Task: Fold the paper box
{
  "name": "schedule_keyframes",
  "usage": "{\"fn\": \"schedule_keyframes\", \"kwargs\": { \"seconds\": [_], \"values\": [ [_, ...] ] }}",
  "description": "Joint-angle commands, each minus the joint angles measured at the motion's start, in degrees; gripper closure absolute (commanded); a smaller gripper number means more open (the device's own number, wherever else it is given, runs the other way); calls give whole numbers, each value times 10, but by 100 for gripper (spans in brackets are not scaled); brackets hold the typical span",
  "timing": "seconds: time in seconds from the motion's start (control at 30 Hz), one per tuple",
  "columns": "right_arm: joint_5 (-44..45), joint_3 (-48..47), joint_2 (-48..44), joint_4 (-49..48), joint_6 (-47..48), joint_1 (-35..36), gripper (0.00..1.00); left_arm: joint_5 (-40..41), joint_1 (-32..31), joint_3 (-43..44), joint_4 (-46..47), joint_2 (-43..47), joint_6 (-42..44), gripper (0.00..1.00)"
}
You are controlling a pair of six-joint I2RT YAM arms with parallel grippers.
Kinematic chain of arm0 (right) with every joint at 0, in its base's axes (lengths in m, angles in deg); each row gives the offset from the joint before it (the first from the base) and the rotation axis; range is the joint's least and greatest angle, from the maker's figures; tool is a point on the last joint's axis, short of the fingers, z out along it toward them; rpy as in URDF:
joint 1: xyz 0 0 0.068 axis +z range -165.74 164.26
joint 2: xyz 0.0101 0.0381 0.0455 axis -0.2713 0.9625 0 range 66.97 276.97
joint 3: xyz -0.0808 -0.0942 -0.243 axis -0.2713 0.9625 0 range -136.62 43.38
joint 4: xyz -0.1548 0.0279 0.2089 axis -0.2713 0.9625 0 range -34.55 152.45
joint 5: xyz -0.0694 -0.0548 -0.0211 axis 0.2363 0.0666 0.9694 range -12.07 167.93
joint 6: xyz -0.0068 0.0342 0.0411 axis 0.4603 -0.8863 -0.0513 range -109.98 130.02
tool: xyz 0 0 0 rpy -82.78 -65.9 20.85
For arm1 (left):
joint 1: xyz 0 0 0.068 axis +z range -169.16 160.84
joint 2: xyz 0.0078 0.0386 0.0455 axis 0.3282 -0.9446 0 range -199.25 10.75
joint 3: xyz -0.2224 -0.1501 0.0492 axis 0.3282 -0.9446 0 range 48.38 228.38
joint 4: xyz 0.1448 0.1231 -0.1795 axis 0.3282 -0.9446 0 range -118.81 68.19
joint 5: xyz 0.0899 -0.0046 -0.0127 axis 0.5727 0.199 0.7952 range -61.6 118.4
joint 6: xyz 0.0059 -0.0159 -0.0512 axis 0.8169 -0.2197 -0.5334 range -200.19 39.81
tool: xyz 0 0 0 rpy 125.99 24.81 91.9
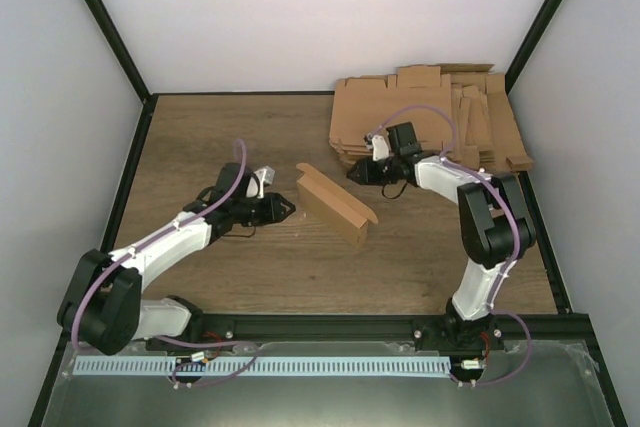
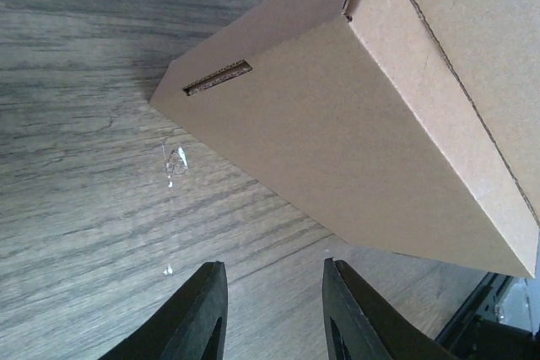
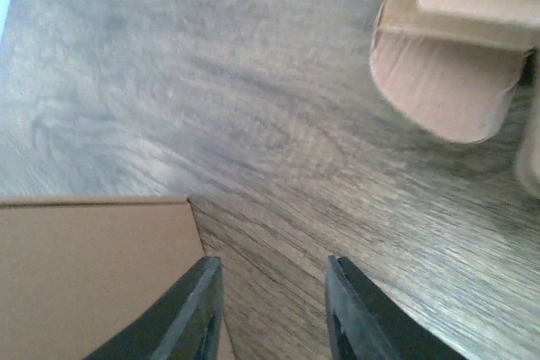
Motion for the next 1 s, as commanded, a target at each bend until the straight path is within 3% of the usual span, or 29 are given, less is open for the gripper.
{"fn": "schedule_keyframes", "kwargs": {
  "seconds": [0.0, 0.07, 0.2, 0.3, 0.5, 0.7, 0.9, 0.97],
  "values": [
    [63, -47, -65, 46, 9, -2, 60, 17, -2, 15, -20, 14, 27, 65],
    [75, -56, -91, 59, 17, 0, 51, 21, -2, 15, -23, 19, 30, 65],
    [75, -73, -148, 89, 56, 16, 18, 30, -1, 18, -31, 27, 38, 64],
    [66, -106, -166, 135, 87, 37, 1, 37, -1, 20, -32, 28, 48, 62],
    [170, -168, -167, 222, 126, 116, 0, 18, 0, 20, -19, 8, 54, 62],
    [243, -185, -161, 272, 125, 146, 0, 11, 0, 17, -13, -1, 62, 61],
    [319, -152, -188, 266, 141, 224, 0, 1, -1, 4, 5, -8, 65, 61],
    [299, -124, -202, 254, 161, 235, 0, -2, -1, 3, 7, -8, 66, 61]
  ]
}}
